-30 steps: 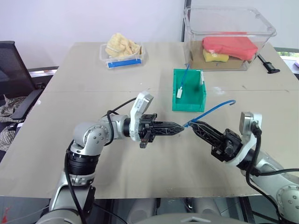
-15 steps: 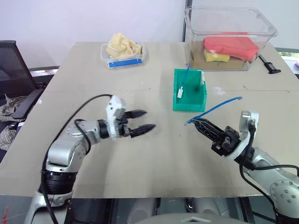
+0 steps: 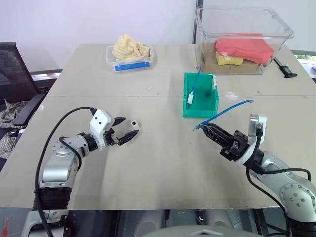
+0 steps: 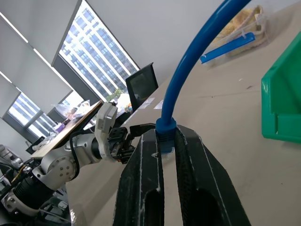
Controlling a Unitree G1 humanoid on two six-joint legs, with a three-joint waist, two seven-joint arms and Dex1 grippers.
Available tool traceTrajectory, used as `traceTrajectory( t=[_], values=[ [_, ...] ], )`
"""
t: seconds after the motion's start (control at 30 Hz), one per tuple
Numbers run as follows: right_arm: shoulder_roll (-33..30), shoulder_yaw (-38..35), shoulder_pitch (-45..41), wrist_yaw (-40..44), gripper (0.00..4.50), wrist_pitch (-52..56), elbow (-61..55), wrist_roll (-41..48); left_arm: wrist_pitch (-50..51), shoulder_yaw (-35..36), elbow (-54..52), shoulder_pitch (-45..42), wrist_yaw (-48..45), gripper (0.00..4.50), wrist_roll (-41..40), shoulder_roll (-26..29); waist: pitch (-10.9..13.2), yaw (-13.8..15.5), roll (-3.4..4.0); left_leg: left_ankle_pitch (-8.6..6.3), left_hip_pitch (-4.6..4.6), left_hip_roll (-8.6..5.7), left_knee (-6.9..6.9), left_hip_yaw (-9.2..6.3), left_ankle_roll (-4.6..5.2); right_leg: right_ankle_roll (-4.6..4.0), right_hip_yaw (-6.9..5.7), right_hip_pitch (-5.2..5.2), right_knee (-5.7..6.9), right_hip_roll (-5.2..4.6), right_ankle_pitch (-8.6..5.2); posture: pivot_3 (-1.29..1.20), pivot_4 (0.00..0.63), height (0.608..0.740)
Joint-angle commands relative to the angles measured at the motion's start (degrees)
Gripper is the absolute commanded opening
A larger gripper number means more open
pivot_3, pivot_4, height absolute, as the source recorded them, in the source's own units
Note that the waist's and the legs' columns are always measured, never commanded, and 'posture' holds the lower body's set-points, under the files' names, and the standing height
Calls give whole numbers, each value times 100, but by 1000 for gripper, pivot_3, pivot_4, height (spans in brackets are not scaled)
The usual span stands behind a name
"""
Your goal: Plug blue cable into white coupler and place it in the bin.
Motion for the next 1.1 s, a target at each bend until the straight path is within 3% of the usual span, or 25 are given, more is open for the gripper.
traceTrajectory(
  t=[0.03, 0.23, 0.37, 0.47, 0.5, 0.67, 0.8, 1.1],
  values=[
    [26, -12, 55, 19, 0, -25, -238, -14, -222, -2, 179, -209, 34, 4161, 126, 12, 0, -4, 0, 0, 0, 0, 0, 0, 0, 0, 0, 0, 0, 0, 0, 0, 150, 739],
    [59, -21, 176, -6, 0, -53, -335, -117, -334, -148, 599, -554, -24, 4161, 277, -56, 0, -26, 0, 0, 0, 0, 0, -2, 0, 1, -2, -1, 1, 1, 0, 0, 150, 739],
    [60, -42, 211, -46, 0, -42, -364, -139, -527, -363, 836, -726, -230, 2464, 408, -77, 0, -29, 0, 0, 0, -1, 0, -3, 0, 1, -3, -1, 2, 1, 0, 0, 150, 739],
    [-4, -108, 243, -38, 0, -32, -400, -137, -672, -505, 945, -794, -403, 775, 432, -120, 0, -31, -1, 0, 0, -1, 0, -2, 0, 1, -1, -1, 3, 1, 1, 0, 150, 739],
    [-37, -135, 248, -28, 0, -36, -418, -151, -686, -532, 913, -791, -518, 539, 369, -141, 0, -31, -1, 0, 0, -1, 0, -3, 0, 1, -2, -1, 3, 1, 1, 0, 150, 739],
    [-364, -113, 90, 398, 0, -226, -517, -664, -253, -900, 113, -720, -1384, 564, -87, -182, 0, -31, -1, 0, -3, -2, 2, -1, 0, 1, -2, -1, 2, -1, 1, 0, 150, 739],
    [-834, 292, -483, 937, 0, -216, -393, -1406, -5, -1593, -241, -1118, -1713, 564, 14, -483, 1, -25, 1, 0, -3, -4, 7, 2, 1, 1, -2, 1, 2, 0, 1, 0, 150, 739],
    [-1184, 1399, -1959, 2295, 0, -610, 770, -3041, -458, -2711, 484, -2018, -2193, 564, 692, -1120, 0, -51, -3, 1, 1, -6, 13, 2, -1, 1, -5, 7, 4, 10, 1, 0, 150, 739]
  ],
)
